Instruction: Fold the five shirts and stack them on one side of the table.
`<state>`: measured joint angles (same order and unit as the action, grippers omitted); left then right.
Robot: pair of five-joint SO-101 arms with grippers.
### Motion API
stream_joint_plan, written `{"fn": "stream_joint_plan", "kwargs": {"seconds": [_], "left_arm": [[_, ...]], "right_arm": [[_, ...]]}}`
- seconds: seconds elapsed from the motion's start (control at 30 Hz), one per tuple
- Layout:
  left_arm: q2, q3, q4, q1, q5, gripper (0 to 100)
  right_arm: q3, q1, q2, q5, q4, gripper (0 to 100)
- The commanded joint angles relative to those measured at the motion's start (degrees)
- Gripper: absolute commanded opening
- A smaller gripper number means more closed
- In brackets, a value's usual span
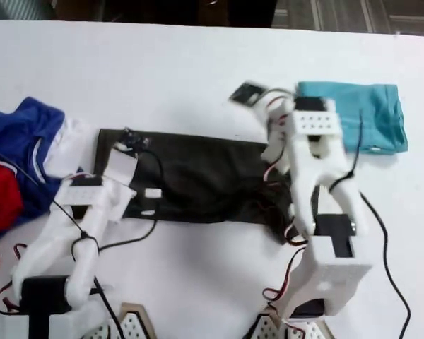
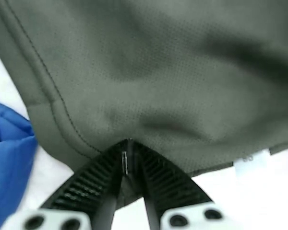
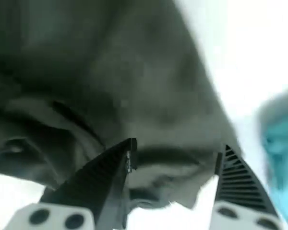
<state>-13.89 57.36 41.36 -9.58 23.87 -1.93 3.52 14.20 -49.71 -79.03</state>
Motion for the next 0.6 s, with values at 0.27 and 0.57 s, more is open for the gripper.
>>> {"fn": "stream_joint_plan", "kwargs": {"seconds": [0.27,0.57], "left_arm": [[0.0,0.1,-1.5,0.9,0.2,3],[0.0,0.1,-1.5,0.9,0.2,3]], "right_arm": [[-6.2,-4.8,-9.9,-3.9,-20.7,4.3],[21.2,3.3,-27.3,-6.7,-19.6,1.9]]}}
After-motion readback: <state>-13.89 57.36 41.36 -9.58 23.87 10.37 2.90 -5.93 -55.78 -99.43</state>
